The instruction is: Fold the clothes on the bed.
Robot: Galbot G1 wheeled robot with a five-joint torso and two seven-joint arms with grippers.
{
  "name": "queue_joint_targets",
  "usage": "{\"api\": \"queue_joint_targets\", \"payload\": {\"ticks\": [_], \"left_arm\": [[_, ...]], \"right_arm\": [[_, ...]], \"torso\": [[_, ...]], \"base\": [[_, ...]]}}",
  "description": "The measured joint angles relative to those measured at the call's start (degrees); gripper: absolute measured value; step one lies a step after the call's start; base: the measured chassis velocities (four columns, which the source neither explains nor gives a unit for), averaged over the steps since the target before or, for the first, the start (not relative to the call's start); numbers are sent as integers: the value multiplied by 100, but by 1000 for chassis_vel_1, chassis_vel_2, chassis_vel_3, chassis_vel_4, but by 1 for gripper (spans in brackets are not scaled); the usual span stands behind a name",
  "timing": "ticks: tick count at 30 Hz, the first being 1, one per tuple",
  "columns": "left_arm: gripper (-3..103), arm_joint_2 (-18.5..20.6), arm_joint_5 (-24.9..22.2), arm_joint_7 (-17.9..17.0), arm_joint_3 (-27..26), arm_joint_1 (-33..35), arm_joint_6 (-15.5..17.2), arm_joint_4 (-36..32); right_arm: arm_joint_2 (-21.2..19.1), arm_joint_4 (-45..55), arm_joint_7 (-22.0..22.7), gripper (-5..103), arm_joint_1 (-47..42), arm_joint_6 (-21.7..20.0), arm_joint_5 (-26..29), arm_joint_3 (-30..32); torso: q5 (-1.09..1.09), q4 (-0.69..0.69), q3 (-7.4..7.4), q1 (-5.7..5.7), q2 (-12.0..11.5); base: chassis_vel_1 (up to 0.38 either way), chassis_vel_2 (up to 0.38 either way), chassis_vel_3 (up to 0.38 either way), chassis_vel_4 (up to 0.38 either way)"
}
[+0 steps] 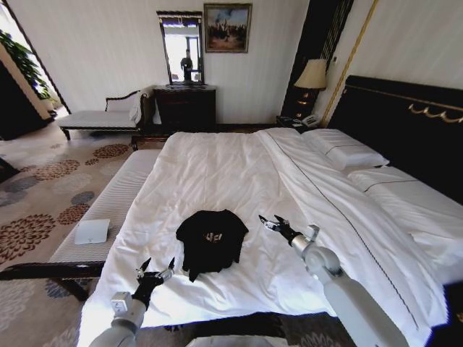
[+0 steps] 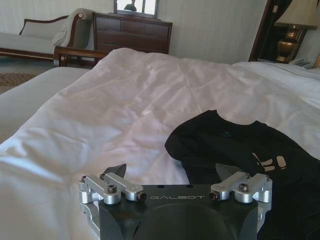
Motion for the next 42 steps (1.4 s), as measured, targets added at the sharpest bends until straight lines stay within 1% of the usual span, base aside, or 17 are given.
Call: {"api": "queue_joint_targets", "payload": {"ticks": [2,6,7,10,13,17,18,20,28,30,33,34,37,38,39,40,42], "left_arm": [[100,38,-59,-39,-7,2,25,-16],[100,195,-156,-85,-195,133,-6,-68],[100,195,-156,-85,-195,133,-6,-68],[100,183,-182,-91,-341,249,-35,-107],[100,134,-182,-101,-364,279,-49,-111],[100,70,-158,-106,-351,299,-57,-122],[100,48,-147,-110,-349,297,-62,-123],[100,28,-146,-116,-364,292,-65,-136],[100,-18,-163,-123,-476,320,-83,-206],[100,-52,-163,-123,-490,337,-91,-218],[100,-85,-160,-123,-490,348,-97,-223],[100,-94,-156,-123,-490,349,-104,-224],[100,-112,-155,-122,-500,333,-109,-228],[100,-112,-155,-122,-500,333,-109,-228],[100,-108,-176,-122,-520,318,-109,-229],[100,-99,-202,-122,-540,303,-109,-229],[100,-48,-308,-132,-592,242,-85,-230]], "right_arm": [[77,-210,-65,100,155,30,-24,-154],[417,-1041,-257,100,720,201,-181,-655],[417,-1041,-257,100,720,201,-181,-655],[744,-1363,-265,100,884,243,-277,-779],[859,-1512,-265,100,927,288,-387,-851],[906,-1744,-264,100,988,333,-592,-957],[907,-1870,-263,103,1023,351,-714,-1007],[911,-2029,-263,101,1070,378,-824,-1051],[970,-2378,-266,96,1334,426,-854,-1136],[993,-2474,-264,93,1419,445,-840,-1139],[990,-2535,-263,92,1475,444,-827,-1150],[983,-2549,-262,91,1485,445,-826,-1163],[985,-2546,-262,79,1449,431,-736,-1207],[985,-2546,-262,79,1449,431,-736,-1207],[1004,-2546,-262,73,1419,428,-731,-1219],[1020,-2546,-262,73,1399,428,-733,-1224],[1049,-2548,-260,63,1365,428,-726,-1225]], "torso": [[0,0,0,0,0],[-1,1,0,0,0],[-1,1,0,0,0],[1,2,0,0,0],[0,2,-1,0,1],[0,1,0,-1,1],[0,0,-1,-1,1],[1,0,0,-1,1],[1,1,-1,-1,1],[2,2,-1,-1,1],[1,1,-1,-1,1],[1,2,-1,-1,1],[0,0,-1,-1,1],[0,0,-1,-1,1],[1,0,-1,-1,1],[2,0,-1,-1,1],[1,1,-1,-1,1]], "base": [[0,0,0,0],[0,0,0,0],[0,0,0,0],[0,0,0,0],[0,0,0,0],[0,0,0,0],[0,0,0,0],[0,0,0,0],[0,0,0,0],[0,0,0,0],[0,0,0,0],[0,0,0,0],[0,0,0,0],[0,0,0,0],[0,0,0,0],[0,0,0,0],[0,0,0,0]]}}
